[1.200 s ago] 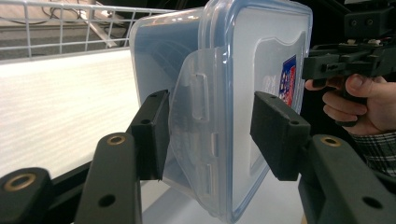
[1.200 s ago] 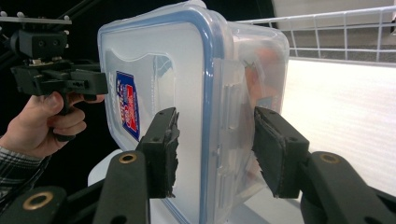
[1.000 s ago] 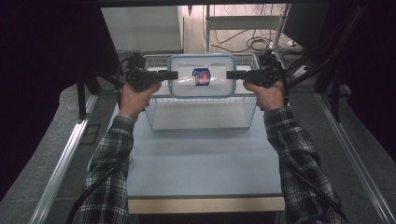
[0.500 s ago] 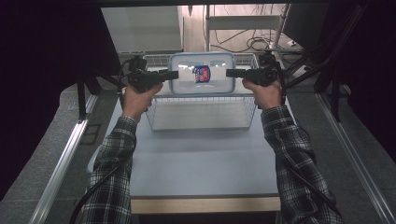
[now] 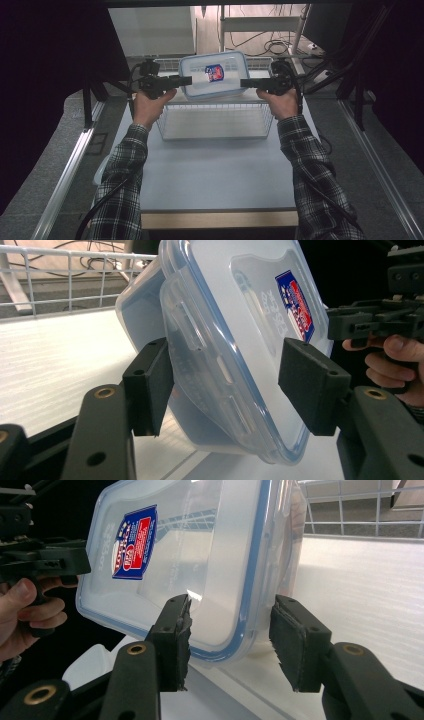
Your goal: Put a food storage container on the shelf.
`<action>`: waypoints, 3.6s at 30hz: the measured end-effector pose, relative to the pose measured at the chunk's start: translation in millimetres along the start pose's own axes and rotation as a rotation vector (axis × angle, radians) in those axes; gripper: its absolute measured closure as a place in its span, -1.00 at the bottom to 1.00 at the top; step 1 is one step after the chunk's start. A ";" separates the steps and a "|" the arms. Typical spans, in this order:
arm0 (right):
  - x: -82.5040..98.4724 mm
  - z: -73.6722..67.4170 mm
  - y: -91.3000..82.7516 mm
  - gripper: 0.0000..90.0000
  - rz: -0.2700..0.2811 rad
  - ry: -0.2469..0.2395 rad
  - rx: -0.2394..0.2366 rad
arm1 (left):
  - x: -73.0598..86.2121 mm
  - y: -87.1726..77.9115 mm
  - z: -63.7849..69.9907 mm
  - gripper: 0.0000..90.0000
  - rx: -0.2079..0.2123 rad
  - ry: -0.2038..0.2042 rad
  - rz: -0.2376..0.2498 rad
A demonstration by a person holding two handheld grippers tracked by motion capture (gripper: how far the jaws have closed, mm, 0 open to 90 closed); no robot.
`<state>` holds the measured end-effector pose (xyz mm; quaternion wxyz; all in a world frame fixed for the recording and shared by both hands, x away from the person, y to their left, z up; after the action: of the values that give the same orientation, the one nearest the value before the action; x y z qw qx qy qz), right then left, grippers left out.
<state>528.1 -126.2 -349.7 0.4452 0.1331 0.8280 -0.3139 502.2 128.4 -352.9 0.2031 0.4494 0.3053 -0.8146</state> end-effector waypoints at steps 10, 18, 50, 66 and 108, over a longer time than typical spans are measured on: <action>-0.5 2.3 1.1 0.15 0.008 0.019 -0.009 | 0.6 1.2 -1.4 -0.27 -0.036 0.054 -0.014; -6.0 4.0 0.2 0.20 0.030 0.058 -0.012 | 2.5 5.2 -1.2 -0.23 -0.083 0.082 -0.016; 5.1 -10.3 -29.5 0.96 0.169 -0.230 0.066 | 35.1 -14.3 24.4 0.79 -0.059 0.170 0.049; 29.4 -12.2 -2.5 0.95 0.074 -0.251 0.043 | 36.8 2.4 4.9 0.84 -0.118 0.137 0.027; 139.5 -51.1 -34.0 -0.66 -0.057 -0.357 -0.029 | 159.4 -18.8 62.2 -0.48 0.008 0.268 -0.129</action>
<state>398.4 -128.0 -429.7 0.5777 0.0452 0.7439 -0.3329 371.2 90.8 -458.0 0.1060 0.5344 0.3545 -0.7599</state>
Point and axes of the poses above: each handheld gripper's, and its own axes: y roughly forward along the jaws, x roughly out of its underside, z roughly to its right, the point moved 8 cm from there along y, roughly forward along the jaws, and after that the axes turned 3 degrees about z, right-handed, at the moved point
